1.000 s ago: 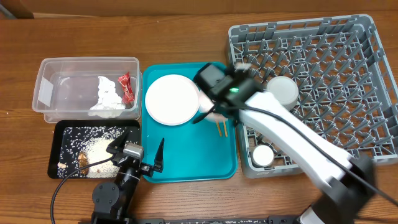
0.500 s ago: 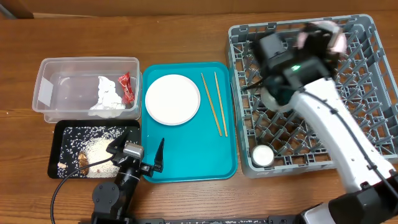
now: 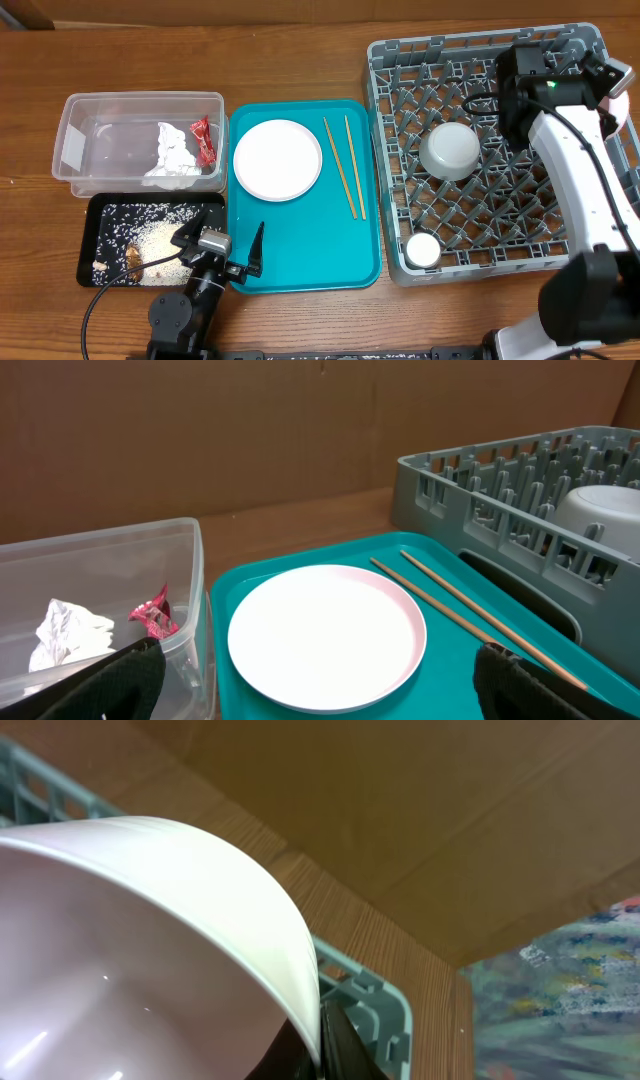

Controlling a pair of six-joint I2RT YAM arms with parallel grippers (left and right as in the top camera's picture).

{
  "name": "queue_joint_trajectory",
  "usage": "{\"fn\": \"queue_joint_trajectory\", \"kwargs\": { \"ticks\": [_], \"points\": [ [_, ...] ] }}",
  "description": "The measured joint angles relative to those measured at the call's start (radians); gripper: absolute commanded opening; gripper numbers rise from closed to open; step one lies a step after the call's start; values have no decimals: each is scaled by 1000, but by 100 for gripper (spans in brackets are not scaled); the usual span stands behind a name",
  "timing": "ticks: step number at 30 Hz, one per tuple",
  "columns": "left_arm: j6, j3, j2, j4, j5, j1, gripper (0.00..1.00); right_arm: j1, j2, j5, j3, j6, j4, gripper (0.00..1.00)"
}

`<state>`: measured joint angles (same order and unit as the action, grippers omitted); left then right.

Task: Sort waste into correct bins and load items into the dishwasher
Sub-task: 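Carry the pink bowl into the rack and release it on its side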

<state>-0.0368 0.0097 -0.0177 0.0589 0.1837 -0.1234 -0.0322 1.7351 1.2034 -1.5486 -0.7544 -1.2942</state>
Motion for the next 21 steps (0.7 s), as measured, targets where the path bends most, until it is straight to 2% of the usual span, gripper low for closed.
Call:
{"fn": "queue_joint_trajectory", "kwargs": {
  "ticks": [21],
  "points": [
    [0, 0, 0, 0, 0, 0, 100, -26, 205, -21, 5, -3, -119, 4]
  ]
}}
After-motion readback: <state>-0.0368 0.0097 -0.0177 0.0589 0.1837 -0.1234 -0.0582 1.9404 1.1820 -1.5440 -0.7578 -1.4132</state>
